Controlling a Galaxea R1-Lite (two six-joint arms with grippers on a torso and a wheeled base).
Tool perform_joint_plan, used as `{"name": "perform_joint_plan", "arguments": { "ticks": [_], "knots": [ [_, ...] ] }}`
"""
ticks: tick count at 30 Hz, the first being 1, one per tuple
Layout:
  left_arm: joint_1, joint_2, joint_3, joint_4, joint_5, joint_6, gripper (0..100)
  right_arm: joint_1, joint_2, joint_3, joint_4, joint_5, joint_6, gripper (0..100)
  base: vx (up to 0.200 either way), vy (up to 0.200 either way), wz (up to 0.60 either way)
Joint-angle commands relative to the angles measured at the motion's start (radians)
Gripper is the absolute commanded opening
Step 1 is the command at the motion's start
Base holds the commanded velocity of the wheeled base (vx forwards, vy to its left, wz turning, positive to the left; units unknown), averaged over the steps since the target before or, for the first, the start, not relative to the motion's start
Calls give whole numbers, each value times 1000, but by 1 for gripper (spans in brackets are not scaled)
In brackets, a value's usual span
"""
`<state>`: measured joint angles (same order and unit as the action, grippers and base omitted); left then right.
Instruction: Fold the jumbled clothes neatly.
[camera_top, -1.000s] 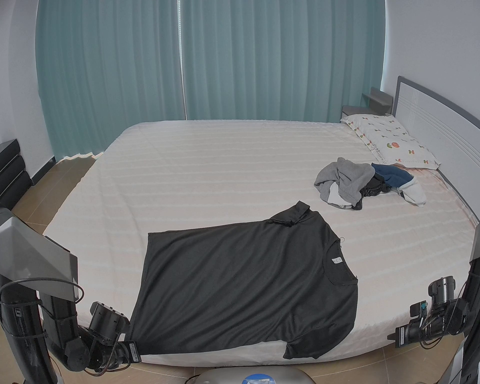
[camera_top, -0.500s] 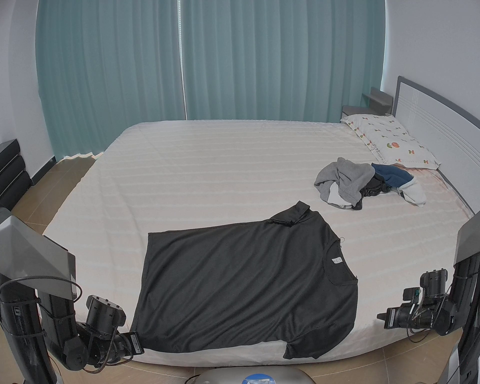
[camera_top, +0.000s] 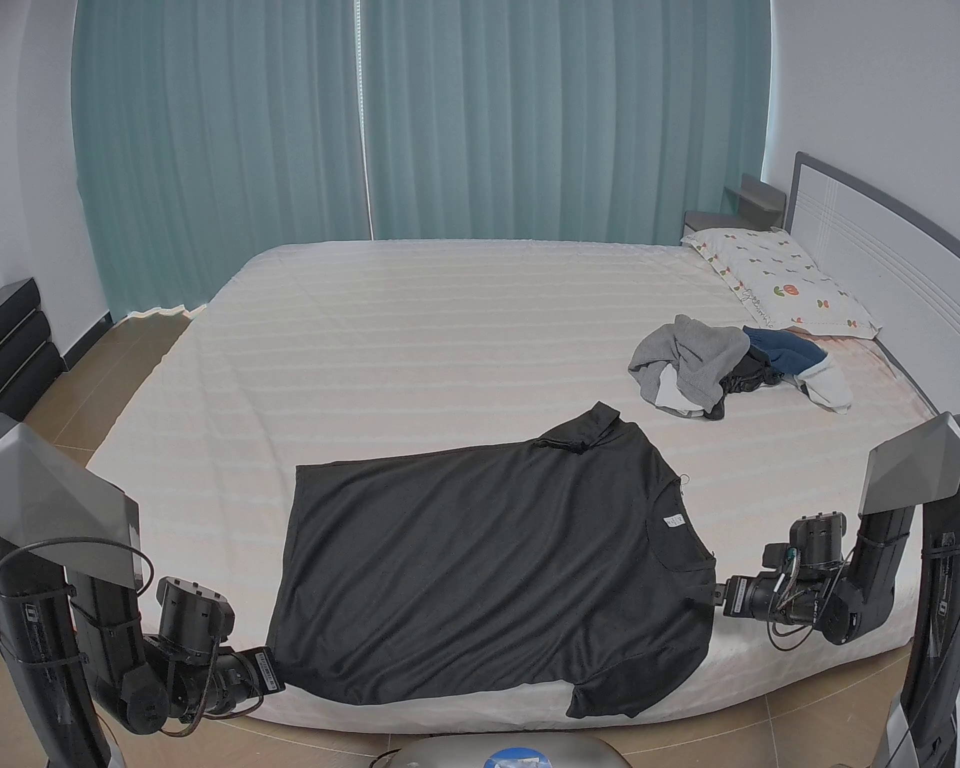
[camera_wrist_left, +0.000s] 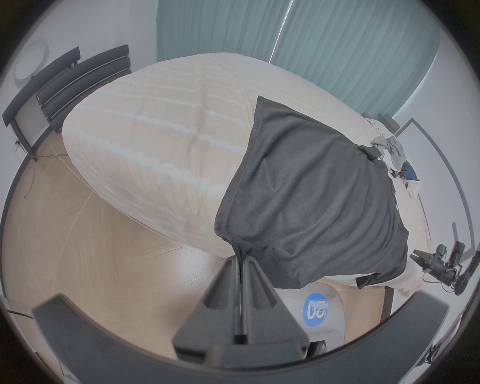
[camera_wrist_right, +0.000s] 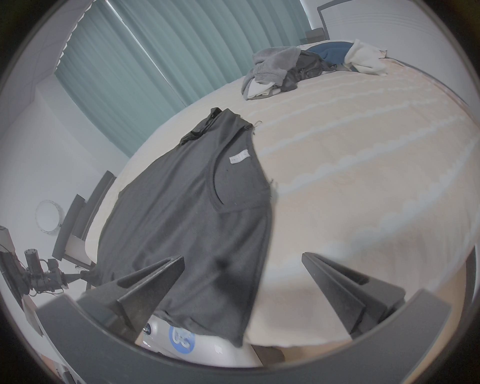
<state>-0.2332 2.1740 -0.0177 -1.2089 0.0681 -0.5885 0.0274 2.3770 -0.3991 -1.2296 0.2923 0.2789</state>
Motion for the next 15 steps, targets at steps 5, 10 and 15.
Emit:
{"name": "perform_joint_plan", "arguments": {
  "ticks": [5,10,15],
  "knots": [
    [43,38,5,-23,-22,1,0,42,51,-133,71,14,28,100,0,0,0],
    [49,76,15,-83,-19,4,0,43,68,-195,122,7,28,0,0,0,0],
    [49,70,15,-84,-19,3,0,51,74,-219,133,4,28,0,0,0,0]
  ]
}}
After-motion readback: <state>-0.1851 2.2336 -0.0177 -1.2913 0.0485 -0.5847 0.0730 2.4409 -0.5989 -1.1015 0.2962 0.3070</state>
